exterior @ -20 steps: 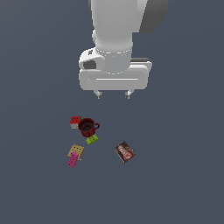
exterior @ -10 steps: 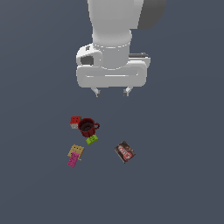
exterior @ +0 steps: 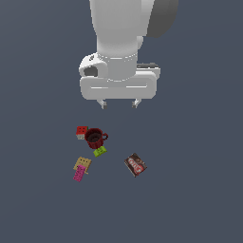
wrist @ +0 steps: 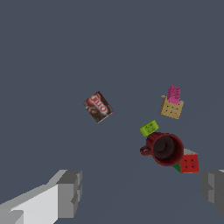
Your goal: Pick up a designated object from a clutter of objects.
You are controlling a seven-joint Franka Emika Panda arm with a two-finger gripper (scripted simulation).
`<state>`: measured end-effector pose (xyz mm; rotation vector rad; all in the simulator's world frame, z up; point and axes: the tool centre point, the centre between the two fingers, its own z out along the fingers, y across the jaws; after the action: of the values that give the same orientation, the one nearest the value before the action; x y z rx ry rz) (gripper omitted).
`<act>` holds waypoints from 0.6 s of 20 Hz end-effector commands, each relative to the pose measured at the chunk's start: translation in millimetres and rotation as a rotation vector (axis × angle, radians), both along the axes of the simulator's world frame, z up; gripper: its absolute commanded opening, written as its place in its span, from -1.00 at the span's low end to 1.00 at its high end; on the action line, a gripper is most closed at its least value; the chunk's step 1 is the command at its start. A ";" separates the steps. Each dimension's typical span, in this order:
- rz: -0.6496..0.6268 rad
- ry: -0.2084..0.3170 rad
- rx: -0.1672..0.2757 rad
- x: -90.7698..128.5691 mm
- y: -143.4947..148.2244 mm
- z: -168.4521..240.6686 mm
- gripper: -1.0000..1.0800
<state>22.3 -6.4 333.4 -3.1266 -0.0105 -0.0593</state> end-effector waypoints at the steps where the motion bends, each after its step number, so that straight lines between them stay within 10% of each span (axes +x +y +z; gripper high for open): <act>1: -0.017 0.002 0.003 7.0 -5.4 -6.5 0.92; 12: -0.154 0.014 0.020 57.6 -51.6 -64.4 0.92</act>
<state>72.2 -49.4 280.2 -3.1051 0.1920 -0.0428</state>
